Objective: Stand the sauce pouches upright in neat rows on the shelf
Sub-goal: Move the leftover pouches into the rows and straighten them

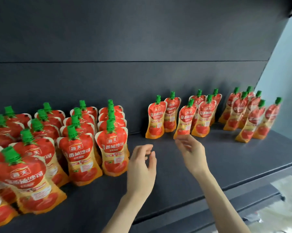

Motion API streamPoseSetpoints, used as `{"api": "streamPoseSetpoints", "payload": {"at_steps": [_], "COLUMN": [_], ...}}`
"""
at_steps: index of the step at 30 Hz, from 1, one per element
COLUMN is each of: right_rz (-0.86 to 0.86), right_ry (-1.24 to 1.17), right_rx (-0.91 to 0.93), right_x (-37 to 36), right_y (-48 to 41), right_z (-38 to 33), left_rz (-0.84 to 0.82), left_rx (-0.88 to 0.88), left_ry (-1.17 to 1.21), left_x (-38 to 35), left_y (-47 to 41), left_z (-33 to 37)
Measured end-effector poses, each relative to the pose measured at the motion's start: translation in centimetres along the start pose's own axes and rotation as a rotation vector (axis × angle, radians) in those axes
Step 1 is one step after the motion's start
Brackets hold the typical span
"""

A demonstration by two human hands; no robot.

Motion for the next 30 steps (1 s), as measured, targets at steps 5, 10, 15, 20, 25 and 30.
{"api": "streamPoseSetpoints", "payload": {"at_steps": [5, 10, 15, 20, 25, 30], "right_rz": [0.038, 0.01, -0.132, -0.135, -0.194, -0.248], "right_ry": [0.04, 0.068, 0.044, 0.144, -0.052, -0.162], "right_rx": [0.101, 0.235, 0.289, 0.396, 0.287, 0.227], "right_x": [3.7, 5.6, 5.5, 5.0, 4.7, 4.9], "right_y": [-7.2, -14.0, -17.6, -18.4, -17.7, -16.3], "right_z": [0.1, 0.2, 0.3, 0.8, 1.8, 2.4], "left_rz": [0.09, 0.276, 0.325, 0.311, 0.218, 0.222], "left_rx": [-0.008, 0.089, 0.193, 0.154, 0.217, 0.219], "left_ry": [-0.016, -0.169, -0.309, -0.291, -0.184, -0.009], "left_x": [-6.3, -10.0, -11.0, -11.1, -11.7, -11.9], "left_y": [-6.3, -11.8, -15.3, -15.6, -14.1, -12.1], "left_z": [0.2, -1.0, -2.7, -3.0, -3.7, -2.6]}}
Point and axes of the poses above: each hand's wrist, its own y-axis away from the middle knuckle, its own x-axis out of the back of the hand, z = x × y, the point moved 4 cm from there along -y, towards the middle knuckle, and after that the axes turned 6 degrees about -x, right-handed, at the moved point
